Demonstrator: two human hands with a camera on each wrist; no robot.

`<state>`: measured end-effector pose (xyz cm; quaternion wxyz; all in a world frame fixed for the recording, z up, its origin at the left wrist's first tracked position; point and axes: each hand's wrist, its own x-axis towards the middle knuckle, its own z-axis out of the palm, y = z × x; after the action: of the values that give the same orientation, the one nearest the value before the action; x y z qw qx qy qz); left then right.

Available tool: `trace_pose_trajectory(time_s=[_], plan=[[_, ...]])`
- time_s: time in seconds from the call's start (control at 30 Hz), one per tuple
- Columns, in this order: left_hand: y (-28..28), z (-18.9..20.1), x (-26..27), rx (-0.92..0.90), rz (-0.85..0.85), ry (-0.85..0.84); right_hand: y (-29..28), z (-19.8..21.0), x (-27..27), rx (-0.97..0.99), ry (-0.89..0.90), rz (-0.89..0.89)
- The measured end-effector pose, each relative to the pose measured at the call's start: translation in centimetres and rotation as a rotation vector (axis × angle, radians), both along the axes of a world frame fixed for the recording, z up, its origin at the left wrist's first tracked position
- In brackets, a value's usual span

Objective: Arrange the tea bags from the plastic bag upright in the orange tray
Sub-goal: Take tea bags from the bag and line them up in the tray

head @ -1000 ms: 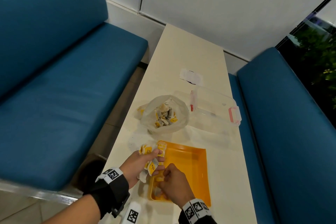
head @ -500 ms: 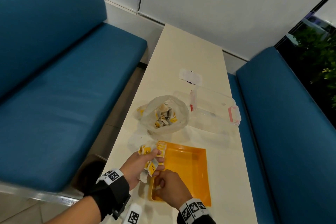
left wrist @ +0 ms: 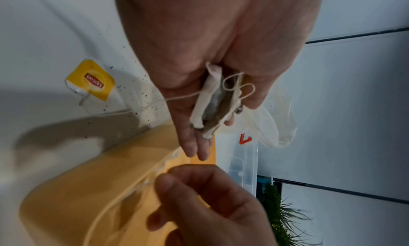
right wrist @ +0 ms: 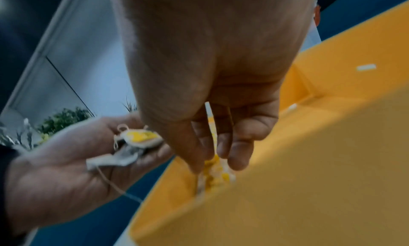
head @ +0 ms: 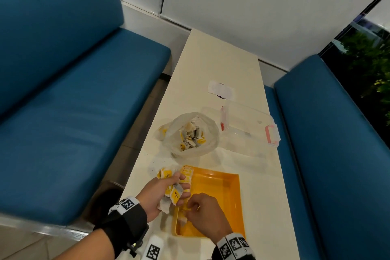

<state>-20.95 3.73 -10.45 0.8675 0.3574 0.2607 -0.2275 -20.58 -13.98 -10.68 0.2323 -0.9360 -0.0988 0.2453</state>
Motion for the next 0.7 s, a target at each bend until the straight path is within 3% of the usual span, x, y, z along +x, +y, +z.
trace_pose_trajectory(time_s=[0.1,0.2,0.3,0.43,0.53,0.7], plan=[[0.2,0.2,0.2,-0.013,0.007,0.000,-0.2,2.2,0.7,0.103,-0.190,-0.029],[0.4,0.4,0.3,-0.030,-0.016,-0.012,0.5,4.6,1.1,0.270,-0.304,0.214],[0.5,0.9,0.4,-0.062,-0.059,-0.008,1.3,5.6,1.7,0.189,-0.350,0.511],[0.7,1.4,0.6,-0.046,-0.076,0.022,1.6,5.9,2.4,0.081,-0.449,0.714],[0.8,1.2,0.8,-0.027,-0.096,0.025,1.3,5.4,2.8,0.083,-0.522,0.763],[1.0,1.2,0.8,-0.008,-0.097,0.040,1.1,5.4,3.4,0.128,-0.530,0.666]])
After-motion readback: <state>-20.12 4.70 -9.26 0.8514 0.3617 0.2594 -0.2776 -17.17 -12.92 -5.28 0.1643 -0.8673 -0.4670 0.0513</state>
